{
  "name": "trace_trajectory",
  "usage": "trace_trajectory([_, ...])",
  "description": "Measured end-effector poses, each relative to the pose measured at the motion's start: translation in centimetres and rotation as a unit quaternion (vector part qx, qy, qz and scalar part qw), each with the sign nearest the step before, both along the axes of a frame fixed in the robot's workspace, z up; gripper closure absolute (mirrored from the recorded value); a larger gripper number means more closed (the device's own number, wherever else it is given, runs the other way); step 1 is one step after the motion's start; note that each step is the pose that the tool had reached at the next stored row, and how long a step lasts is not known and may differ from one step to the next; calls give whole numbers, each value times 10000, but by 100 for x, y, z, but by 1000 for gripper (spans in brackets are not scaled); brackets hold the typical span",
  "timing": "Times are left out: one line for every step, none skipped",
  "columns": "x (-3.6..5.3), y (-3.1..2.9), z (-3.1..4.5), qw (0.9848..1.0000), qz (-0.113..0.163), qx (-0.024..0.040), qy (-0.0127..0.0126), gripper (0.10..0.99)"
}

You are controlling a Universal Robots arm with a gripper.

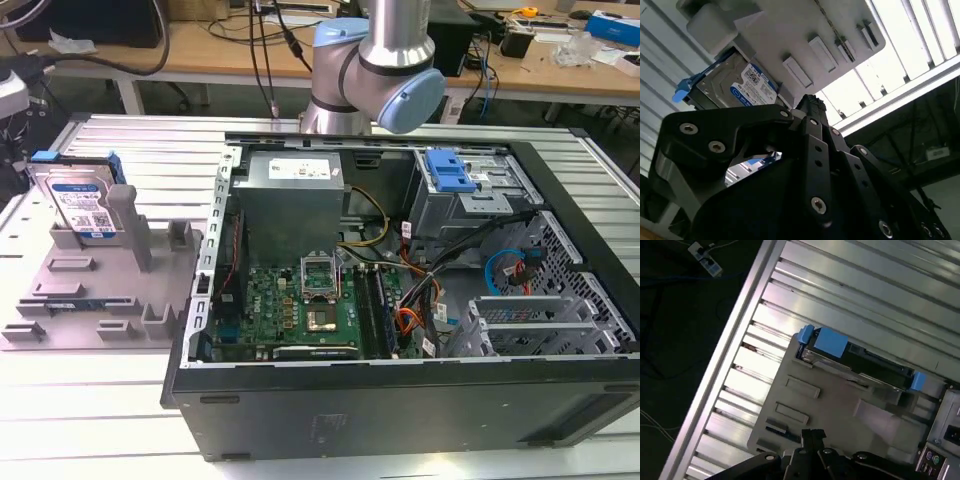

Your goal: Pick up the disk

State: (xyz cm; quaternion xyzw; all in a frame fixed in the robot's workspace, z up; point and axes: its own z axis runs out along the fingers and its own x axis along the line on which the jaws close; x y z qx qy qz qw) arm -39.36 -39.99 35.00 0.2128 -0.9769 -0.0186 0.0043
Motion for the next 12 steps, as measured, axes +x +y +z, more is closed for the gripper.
trace_trajectory([0, 0, -1, 9999, 144, 0, 0, 980])
trace_trajectory([0, 0, -3, 9994, 355, 0, 0, 980])
trace_trajectory([0, 0, -4, 9985, 545, 0, 0, 980])
trace_trajectory([0, 0, -5, 9976, 695, 0, 0, 980])
trace_trajectory([0, 0, -6, 9958, 912, 0, 0, 980])
trace_trajectory([0, 0, -7, 9944, 1061, 0, 0, 980])
trace_trajectory([0, 0, -9, 9919, 1267, 0, 0, 980])
trace_trajectory([0, 0, -10, 9890, 1480, 0, 0, 980])
trace_trajectory([0, 0, -11, 9876, 1572, 0, 0, 980])
trace_trajectory([0, 0, -12, 9856, 1693, 0, 0, 980])
trace_trajectory([0, 0, -13, 9833, 1821, 0, 0, 980])
trace_trajectory([0, 0, -13, 9815, 1913, 0, 0, 980])
